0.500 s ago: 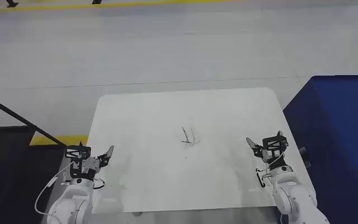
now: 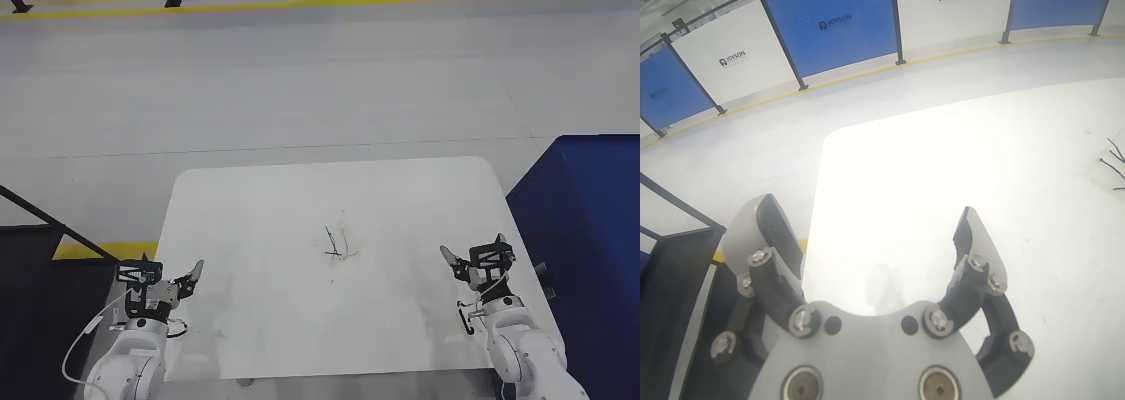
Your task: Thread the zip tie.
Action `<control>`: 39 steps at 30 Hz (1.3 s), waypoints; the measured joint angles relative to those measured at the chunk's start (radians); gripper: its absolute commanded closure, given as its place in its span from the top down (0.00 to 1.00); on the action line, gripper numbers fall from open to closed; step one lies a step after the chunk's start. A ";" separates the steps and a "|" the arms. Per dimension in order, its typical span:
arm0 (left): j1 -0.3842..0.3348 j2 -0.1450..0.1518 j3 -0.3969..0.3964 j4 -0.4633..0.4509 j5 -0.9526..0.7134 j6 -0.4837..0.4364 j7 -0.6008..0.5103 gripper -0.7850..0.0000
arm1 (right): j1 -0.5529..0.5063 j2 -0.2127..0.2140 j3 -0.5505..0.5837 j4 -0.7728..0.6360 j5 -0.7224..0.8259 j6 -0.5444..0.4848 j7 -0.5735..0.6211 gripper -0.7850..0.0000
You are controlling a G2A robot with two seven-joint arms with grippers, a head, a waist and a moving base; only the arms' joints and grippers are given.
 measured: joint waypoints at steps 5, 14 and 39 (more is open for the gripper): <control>0.000 0.000 0.000 0.000 0.000 0.000 0.000 1.00 | 0.000 0.000 0.000 0.000 0.000 0.000 0.000 1.00; 0.000 0.000 0.000 0.000 0.000 0.000 0.000 1.00 | 0.020 0.024 0.188 -0.263 0.209 -0.231 0.298 1.00; 0.000 0.000 0.000 0.000 0.000 0.000 0.000 1.00 | 0.632 0.067 0.066 -0.008 0.902 -0.264 1.262 1.00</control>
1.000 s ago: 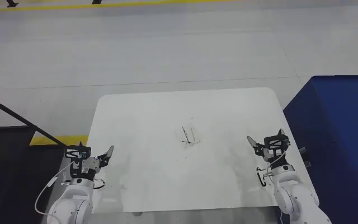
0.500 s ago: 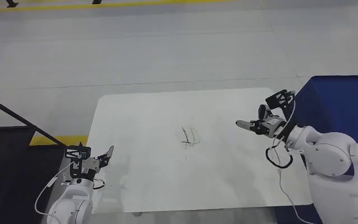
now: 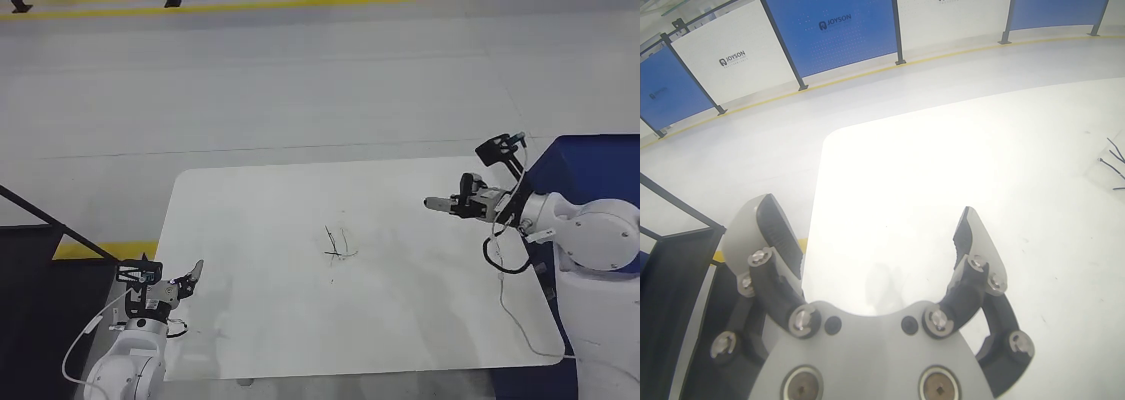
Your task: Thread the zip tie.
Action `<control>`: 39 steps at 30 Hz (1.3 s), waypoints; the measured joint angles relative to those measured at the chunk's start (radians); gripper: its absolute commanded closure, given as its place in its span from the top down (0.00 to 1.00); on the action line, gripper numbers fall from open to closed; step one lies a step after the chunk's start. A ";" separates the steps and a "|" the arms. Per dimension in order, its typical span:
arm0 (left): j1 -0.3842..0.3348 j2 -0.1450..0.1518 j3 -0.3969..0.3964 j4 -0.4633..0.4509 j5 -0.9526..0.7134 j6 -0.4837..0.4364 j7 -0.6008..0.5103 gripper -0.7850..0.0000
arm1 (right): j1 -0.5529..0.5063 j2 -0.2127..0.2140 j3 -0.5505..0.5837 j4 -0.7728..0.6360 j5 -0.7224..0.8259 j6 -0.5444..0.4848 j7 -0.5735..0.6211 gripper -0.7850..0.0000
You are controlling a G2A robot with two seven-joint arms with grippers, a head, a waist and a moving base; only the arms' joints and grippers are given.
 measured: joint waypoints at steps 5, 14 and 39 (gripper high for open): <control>0.000 0.000 0.000 0.000 0.000 0.000 0.000 1.00 | 0.271 -0.020 -0.228 0.245 0.373 0.034 0.222 1.00; 0.000 0.000 0.000 0.000 0.000 0.000 0.000 1.00 | 0.749 -0.142 -0.767 0.902 0.751 0.055 0.273 1.00; 0.000 0.000 0.000 0.000 0.000 0.000 0.000 1.00 | 0.859 -0.332 -1.138 1.142 0.681 0.116 0.272 0.88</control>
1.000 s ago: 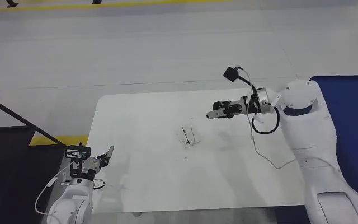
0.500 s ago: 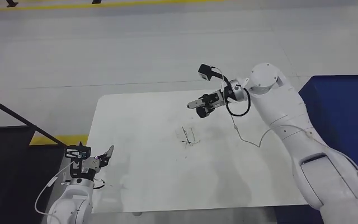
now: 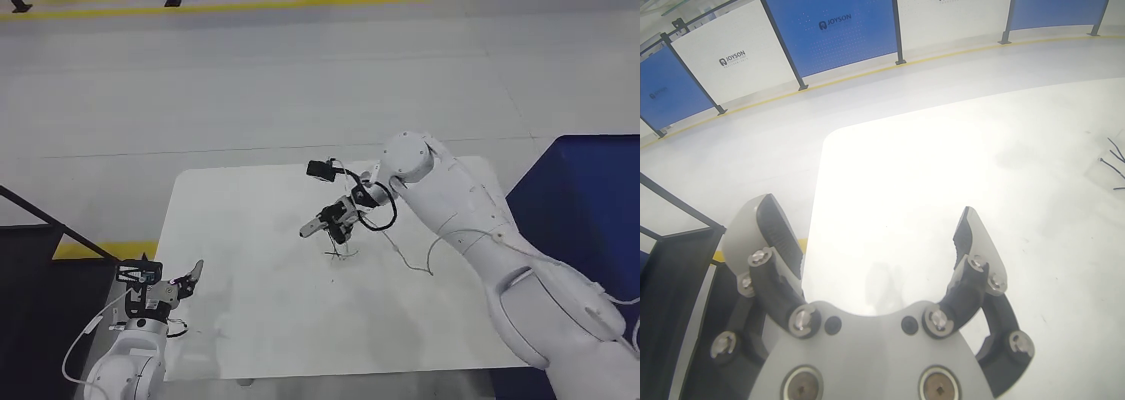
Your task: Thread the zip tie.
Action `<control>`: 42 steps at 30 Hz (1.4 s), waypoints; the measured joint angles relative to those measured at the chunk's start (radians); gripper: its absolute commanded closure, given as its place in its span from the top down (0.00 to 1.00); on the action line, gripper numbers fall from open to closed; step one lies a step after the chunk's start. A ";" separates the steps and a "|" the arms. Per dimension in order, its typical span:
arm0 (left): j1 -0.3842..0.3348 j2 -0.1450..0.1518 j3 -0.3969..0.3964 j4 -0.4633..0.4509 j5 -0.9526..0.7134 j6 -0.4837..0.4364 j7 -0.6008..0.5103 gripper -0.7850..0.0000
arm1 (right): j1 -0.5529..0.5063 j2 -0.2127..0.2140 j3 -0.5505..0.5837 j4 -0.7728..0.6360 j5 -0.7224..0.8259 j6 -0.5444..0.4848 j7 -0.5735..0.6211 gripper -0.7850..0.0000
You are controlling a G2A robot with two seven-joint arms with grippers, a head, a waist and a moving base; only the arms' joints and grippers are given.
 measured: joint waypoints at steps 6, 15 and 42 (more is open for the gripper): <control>0.000 0.000 0.000 0.000 0.000 0.000 0.000 1.00 | 0.032 -0.079 -0.101 0.149 -0.120 -0.038 -0.039 0.57; 0.000 0.000 0.000 0.000 0.000 0.000 0.000 1.00 | 0.051 -0.155 -0.164 0.267 -0.256 -0.029 -0.195 0.44; 0.000 0.000 0.000 0.000 0.000 0.000 0.000 1.00 | 0.038 -0.277 -0.193 0.422 -0.398 -0.002 -0.334 0.25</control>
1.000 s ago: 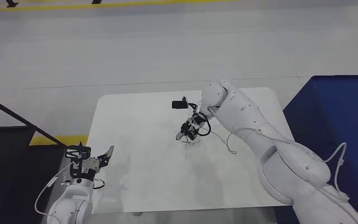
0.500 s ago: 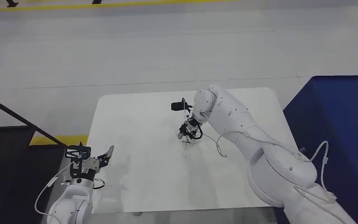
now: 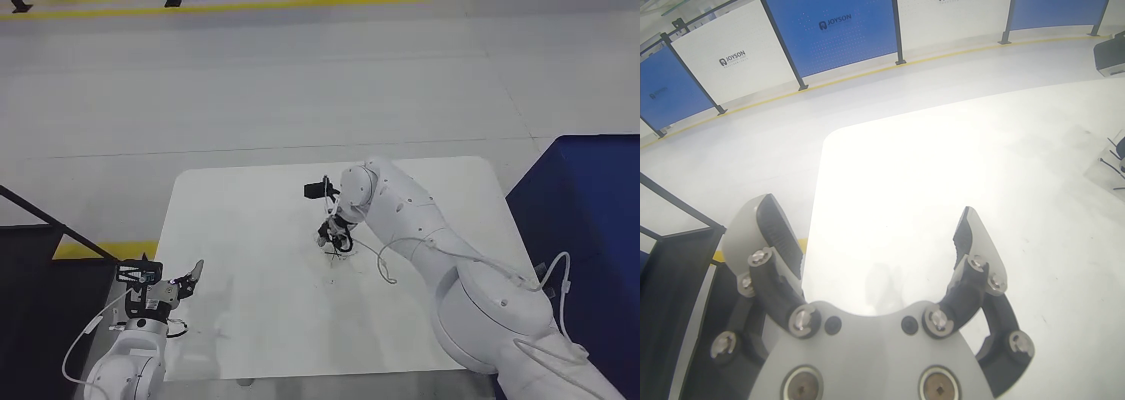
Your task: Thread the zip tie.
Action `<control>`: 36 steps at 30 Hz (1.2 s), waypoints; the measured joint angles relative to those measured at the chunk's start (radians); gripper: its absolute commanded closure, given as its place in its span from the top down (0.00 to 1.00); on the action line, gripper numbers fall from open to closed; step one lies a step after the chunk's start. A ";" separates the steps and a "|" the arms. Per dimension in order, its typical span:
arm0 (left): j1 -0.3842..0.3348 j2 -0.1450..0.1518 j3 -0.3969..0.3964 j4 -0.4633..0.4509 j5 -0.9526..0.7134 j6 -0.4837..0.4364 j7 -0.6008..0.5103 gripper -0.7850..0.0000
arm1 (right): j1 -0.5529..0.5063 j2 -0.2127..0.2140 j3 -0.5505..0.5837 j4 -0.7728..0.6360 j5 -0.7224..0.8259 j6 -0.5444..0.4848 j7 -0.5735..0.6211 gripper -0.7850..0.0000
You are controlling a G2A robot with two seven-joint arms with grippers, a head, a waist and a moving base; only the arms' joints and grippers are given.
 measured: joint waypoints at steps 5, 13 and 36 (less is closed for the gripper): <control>0.000 0.000 0.000 0.000 0.000 0.000 0.000 1.00 | 0.005 -0.005 0.011 0.015 -0.004 -0.026 -0.012 0.27; 0.000 0.000 0.000 0.000 0.000 0.000 0.000 1.00 | -0.005 -0.012 0.016 0.033 -0.031 -0.004 -0.011 0.27; 0.000 0.000 0.000 0.000 0.000 0.000 0.000 1.00 | -0.019 -0.040 0.027 0.051 -0.115 0.050 -0.061 0.00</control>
